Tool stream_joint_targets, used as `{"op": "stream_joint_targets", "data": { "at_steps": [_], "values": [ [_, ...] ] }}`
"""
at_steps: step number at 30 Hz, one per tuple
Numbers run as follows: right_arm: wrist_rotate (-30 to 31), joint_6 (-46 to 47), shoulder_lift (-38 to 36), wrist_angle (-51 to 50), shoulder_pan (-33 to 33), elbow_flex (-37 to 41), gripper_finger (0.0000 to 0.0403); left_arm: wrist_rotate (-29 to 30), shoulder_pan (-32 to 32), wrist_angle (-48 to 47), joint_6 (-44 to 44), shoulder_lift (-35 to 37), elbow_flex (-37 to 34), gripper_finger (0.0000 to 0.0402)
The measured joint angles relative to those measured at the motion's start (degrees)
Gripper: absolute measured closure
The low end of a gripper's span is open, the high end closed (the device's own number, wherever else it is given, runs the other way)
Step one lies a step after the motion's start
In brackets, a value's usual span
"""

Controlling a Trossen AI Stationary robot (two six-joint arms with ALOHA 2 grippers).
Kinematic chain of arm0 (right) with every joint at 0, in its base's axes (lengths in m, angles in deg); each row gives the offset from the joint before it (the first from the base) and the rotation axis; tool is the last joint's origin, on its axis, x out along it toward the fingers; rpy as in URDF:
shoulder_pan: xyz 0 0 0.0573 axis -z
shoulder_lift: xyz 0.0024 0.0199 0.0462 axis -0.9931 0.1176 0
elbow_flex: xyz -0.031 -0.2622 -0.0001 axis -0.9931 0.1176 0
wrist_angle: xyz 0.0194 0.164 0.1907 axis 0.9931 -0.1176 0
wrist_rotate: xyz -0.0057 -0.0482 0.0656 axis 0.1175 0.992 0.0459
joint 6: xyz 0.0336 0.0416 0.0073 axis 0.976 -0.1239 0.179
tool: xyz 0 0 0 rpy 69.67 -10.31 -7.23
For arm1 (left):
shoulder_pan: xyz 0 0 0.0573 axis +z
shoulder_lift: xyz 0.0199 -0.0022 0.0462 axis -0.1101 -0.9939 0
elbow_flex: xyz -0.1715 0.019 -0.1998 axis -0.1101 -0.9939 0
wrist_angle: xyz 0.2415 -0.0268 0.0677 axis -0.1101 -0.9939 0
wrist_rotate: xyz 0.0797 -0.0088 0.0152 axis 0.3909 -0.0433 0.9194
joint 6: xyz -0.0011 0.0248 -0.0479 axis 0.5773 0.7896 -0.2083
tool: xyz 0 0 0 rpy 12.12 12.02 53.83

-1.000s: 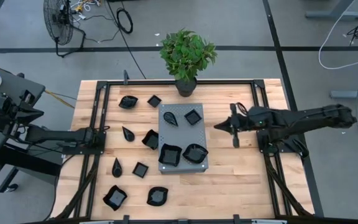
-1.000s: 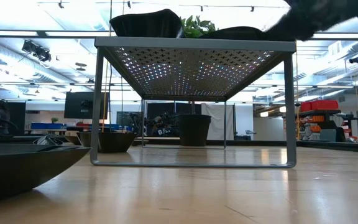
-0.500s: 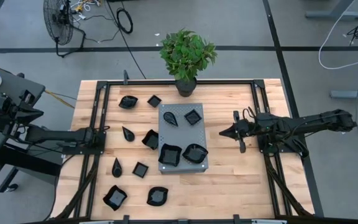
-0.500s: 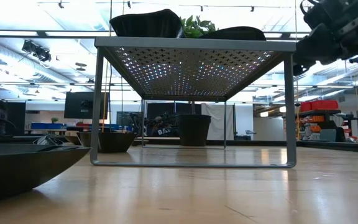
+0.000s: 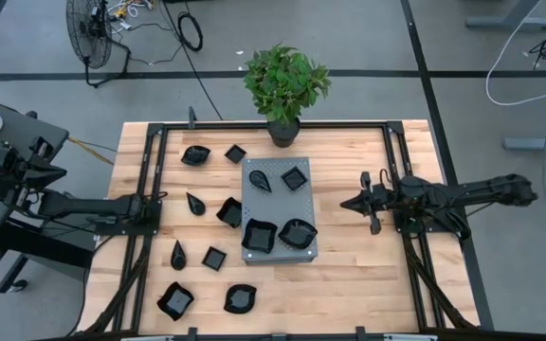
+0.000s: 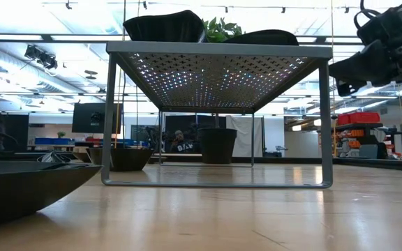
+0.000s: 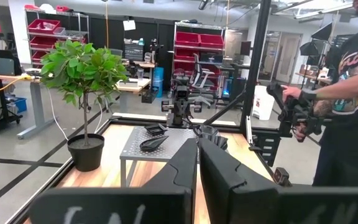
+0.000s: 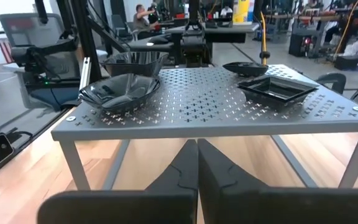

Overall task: Pick & Place Mini shaped plates
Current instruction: Stack the black bowl on top of the black bowl on the shelf

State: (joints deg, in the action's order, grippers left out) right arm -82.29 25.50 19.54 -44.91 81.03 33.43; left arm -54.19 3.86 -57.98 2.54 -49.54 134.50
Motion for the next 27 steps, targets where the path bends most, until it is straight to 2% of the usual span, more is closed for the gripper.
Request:
{"op": "stream_joint_targets", "data": {
  "at_steps": [15, 23, 27],
  "values": [
    [0.2, -3.4, -13.3, -11.4, 0.0, 0.9, 0.0403, 0.0, 0.0, 0.0, 0.0, 0.0, 0.0, 0.0378],
    [0.6, -2.9, -19.3, -11.5, 0.0, 0.9, 0.0402, 0.0, 0.0, 0.0, 0.0, 0.0, 0.0, 0.0378],
    [0.6, -3.1, -19.5, -11.7, -0.1, 0.9, 0.0395, 0.0, 0.0, 0.0, 0.0, 0.0, 0.0, 0.0378]
  ]
}}
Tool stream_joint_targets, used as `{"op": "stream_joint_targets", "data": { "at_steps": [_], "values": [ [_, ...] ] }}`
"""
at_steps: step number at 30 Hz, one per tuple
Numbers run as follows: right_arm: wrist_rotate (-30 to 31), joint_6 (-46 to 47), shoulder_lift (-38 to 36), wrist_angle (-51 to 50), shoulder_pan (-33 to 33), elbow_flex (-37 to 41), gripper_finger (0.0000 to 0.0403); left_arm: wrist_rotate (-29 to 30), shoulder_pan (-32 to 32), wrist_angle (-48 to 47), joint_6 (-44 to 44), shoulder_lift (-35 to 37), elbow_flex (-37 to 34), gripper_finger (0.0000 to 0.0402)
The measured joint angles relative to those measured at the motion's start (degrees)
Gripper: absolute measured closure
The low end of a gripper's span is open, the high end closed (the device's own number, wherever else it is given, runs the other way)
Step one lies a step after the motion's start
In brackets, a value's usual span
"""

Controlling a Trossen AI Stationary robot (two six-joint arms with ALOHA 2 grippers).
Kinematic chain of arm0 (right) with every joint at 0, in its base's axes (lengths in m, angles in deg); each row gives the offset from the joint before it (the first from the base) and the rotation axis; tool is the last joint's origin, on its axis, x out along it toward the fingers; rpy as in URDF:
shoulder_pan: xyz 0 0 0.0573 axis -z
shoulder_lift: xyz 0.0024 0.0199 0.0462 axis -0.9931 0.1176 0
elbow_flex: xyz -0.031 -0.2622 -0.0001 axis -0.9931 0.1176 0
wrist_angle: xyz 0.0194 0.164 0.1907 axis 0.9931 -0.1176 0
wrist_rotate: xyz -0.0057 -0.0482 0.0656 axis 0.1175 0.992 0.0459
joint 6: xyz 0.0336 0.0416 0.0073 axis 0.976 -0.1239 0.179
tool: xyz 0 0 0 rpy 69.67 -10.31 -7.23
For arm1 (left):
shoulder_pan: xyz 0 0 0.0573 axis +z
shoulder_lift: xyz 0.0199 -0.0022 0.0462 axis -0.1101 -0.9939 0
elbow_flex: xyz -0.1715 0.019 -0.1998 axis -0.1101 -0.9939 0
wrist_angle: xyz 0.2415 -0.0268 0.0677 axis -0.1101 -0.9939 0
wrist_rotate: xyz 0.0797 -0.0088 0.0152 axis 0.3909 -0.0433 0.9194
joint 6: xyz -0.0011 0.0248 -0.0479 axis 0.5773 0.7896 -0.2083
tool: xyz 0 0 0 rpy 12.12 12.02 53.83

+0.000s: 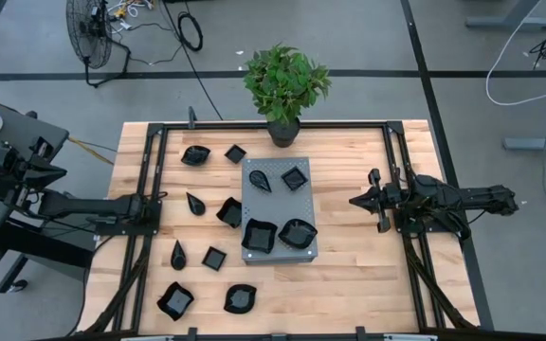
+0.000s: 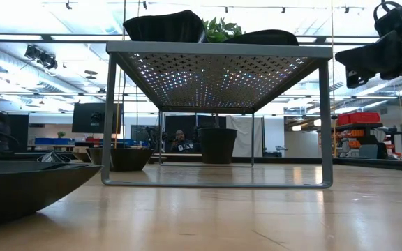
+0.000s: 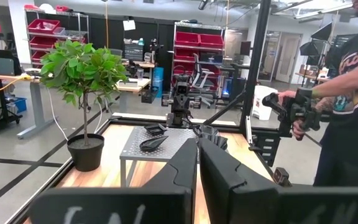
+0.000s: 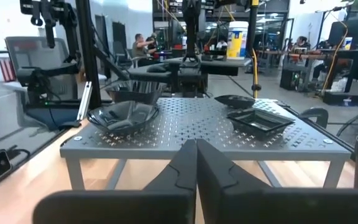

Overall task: Pick & Place Mini shaped plates
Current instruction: Stack the black bowl on top of the black bowl on the shelf

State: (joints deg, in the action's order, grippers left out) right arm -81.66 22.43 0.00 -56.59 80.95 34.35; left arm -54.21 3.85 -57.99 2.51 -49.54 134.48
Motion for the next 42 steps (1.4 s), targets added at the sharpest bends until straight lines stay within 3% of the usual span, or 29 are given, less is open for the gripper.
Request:
{"op": "stream_joint_targets", "data": {
  "at_steps": [27, 34, 37, 42],
  "values": [
    [1.1, 0.5, 0.6, 0.1, -0.1, 0.0, 0.0390, 0.0, 0.0, 0.0, 0.0, 0.0, 0.0, 0.0378],
    [1.0, 2.2, 0.5, 6.3, -0.1, -0.9, 0.0399, 0.0, 0.0, 0.0, 0.0, 0.0, 0.0, 0.0378],
    [1.0, 1.7, 0.6, 1.8, -0.1, -4.4, 0.0398, 0.0, 0.0, 0.0, 0.0, 0.0, 0.0, 0.0378],
    [1.2, 2.3, 0.6, -14.1, -0.1, -14.0, 0.0398, 0.0, 0.0, 0.0, 0.0, 0.0, 0.0, 0.0378]
  ]
}}
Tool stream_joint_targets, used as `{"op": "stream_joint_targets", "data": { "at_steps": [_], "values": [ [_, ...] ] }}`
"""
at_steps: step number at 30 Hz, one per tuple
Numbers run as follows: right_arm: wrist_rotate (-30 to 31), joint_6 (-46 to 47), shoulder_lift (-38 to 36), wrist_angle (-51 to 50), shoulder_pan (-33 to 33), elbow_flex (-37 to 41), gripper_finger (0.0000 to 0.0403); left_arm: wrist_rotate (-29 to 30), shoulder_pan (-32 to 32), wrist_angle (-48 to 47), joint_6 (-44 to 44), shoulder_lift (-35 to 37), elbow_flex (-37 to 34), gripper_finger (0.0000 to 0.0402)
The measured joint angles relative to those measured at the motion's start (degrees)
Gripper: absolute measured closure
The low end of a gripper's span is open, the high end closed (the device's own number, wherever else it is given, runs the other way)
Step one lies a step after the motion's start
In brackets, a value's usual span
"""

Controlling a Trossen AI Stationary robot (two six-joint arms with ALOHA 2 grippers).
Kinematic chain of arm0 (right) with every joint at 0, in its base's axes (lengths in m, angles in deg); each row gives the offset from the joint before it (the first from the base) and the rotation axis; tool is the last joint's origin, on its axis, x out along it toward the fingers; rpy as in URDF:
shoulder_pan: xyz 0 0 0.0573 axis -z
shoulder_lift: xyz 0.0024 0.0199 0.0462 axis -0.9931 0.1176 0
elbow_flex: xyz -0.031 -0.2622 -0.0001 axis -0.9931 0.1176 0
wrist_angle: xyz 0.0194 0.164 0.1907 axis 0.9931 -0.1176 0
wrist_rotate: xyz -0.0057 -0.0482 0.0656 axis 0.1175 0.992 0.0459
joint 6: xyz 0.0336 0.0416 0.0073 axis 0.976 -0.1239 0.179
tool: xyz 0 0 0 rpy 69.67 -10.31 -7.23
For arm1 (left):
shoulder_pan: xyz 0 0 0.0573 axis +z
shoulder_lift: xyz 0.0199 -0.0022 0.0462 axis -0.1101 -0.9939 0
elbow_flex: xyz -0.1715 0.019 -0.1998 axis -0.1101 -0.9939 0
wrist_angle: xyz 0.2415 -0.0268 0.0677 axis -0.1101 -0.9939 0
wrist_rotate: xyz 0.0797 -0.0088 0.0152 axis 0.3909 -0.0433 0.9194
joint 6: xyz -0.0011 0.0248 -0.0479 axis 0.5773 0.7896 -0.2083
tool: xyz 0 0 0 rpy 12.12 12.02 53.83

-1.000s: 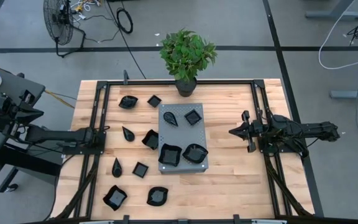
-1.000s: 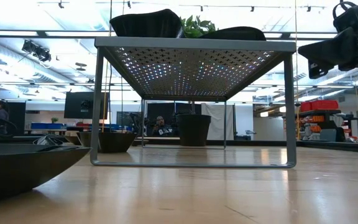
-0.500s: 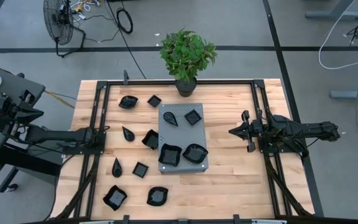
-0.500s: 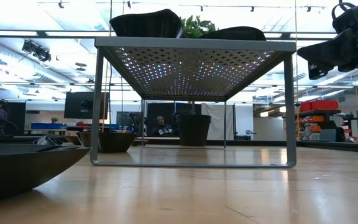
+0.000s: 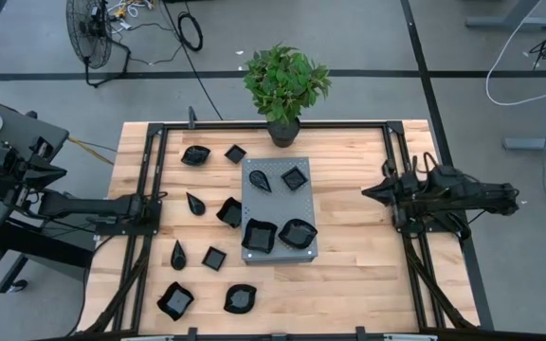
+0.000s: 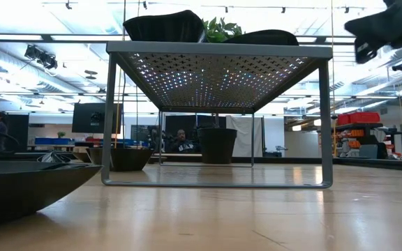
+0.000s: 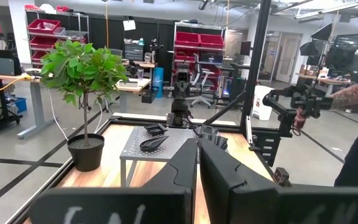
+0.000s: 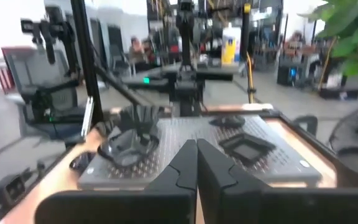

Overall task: Pick & Place Mini shaped plates
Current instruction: Stack the black bowl on top of the black bowl on the shelf

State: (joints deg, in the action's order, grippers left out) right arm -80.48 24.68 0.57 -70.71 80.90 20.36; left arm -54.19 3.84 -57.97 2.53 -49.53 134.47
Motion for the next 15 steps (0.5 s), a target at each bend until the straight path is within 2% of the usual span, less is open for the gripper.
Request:
{"op": "stream_joint_targets", "data": {
  "at_steps": [4, 9, 15],
  "values": [
    [1.2, -0.9, 0.0, -14.3, 0.0, -7.8, 0.0400, 0.0, 0.0, 0.0, 0.0, 0.0, 0.0, 0.0378],
    [2.1, -4.1, -0.5, -16.2, 0.0, -13.5, 0.0396, 0.0, 0.0, 0.0, 0.0, 0.0, 0.0, 0.0378],
    [4.4, -1.5, -0.3, -21.5, 0.0, -21.5, 0.0396, 0.0, 0.0, 0.0, 0.0, 0.0, 0.0, 0.0378]
  ]
}}
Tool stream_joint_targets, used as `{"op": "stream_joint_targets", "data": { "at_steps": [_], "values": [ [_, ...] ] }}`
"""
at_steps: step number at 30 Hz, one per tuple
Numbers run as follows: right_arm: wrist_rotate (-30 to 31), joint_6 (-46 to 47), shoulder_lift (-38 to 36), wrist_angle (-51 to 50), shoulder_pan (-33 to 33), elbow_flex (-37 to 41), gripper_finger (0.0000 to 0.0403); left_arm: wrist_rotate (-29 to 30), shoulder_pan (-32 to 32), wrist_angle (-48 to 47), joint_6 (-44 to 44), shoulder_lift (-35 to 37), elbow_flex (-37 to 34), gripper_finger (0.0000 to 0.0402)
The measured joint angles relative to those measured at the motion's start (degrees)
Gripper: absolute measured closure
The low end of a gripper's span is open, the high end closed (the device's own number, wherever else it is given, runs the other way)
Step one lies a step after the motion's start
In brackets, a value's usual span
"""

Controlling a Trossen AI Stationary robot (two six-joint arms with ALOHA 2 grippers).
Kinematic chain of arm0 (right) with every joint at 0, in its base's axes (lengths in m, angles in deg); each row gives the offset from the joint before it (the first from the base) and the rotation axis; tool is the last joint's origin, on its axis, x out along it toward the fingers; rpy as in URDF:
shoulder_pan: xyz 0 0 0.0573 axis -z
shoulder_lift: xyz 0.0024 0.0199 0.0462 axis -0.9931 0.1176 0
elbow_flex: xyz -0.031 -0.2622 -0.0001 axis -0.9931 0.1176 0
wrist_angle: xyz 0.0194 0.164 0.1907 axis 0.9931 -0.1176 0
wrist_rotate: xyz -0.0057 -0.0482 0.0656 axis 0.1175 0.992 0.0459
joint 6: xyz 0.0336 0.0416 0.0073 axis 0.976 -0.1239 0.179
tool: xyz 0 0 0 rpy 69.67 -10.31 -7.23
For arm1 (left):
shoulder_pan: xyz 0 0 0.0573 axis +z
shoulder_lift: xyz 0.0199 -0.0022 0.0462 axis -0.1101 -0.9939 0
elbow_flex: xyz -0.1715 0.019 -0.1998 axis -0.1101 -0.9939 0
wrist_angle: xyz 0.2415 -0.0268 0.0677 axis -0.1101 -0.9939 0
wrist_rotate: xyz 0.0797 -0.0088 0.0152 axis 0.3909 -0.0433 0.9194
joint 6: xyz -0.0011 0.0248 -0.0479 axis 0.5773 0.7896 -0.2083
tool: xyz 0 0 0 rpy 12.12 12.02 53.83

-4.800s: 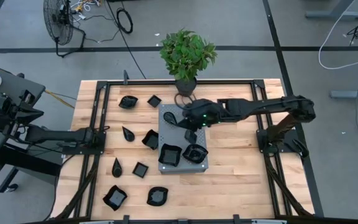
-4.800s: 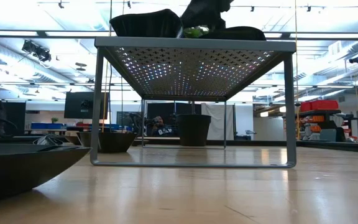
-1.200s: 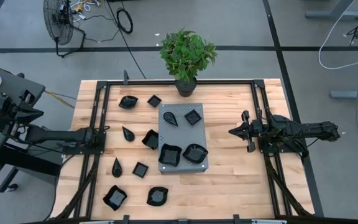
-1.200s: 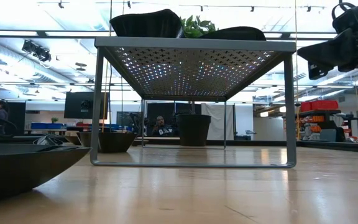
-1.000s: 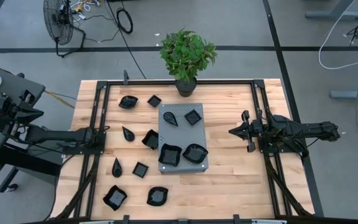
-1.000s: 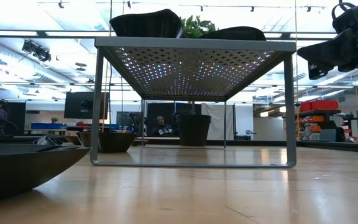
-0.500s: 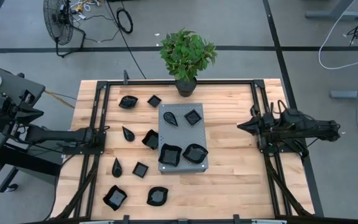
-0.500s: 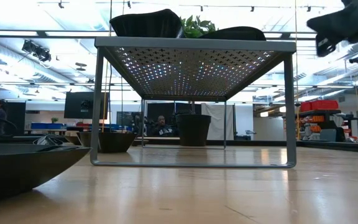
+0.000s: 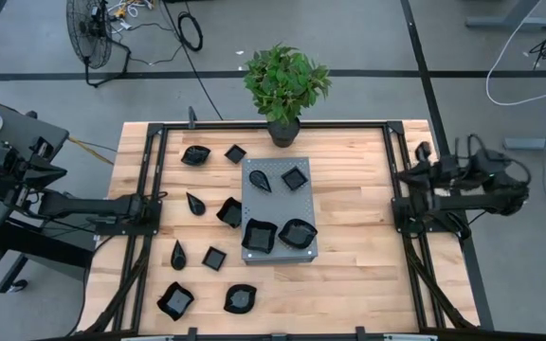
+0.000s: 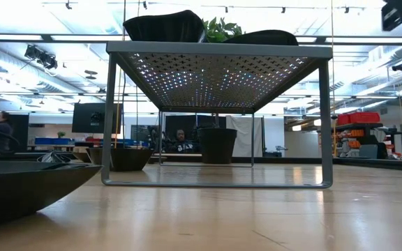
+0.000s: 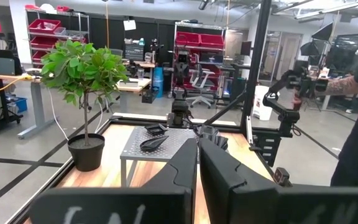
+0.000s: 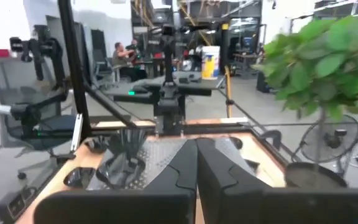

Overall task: Pick & Place Mini shaped plates
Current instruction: Stack the black bowl on top of the black bowl on the shelf

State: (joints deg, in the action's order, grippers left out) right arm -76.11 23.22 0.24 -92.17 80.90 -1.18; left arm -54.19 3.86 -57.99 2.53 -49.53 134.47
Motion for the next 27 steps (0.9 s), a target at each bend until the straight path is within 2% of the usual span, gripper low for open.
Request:
{"op": "stream_joint_targets", "data": {
  "at_steps": [12, 22, 27],
  "values": [
    [0.3, -0.6, 0.0, -24.7, 0.0, -17.4, 0.0398, 0.0, 0.0, 0.0, 0.0, 0.0, 0.0, 0.0378],
    [-0.4, -0.8, 0.0, -40.9, 0.0, -25.4, 0.0398, 0.0, 0.0, 0.0, 0.0, 0.0, 0.0, 0.0378],
    [-3.9, -1.1, 0.0, -43.8, 0.0, -28.9, 0.0398, 0.0, 0.0, 0.0, 0.0, 0.0, 0.0, 0.0378]
  ]
}}
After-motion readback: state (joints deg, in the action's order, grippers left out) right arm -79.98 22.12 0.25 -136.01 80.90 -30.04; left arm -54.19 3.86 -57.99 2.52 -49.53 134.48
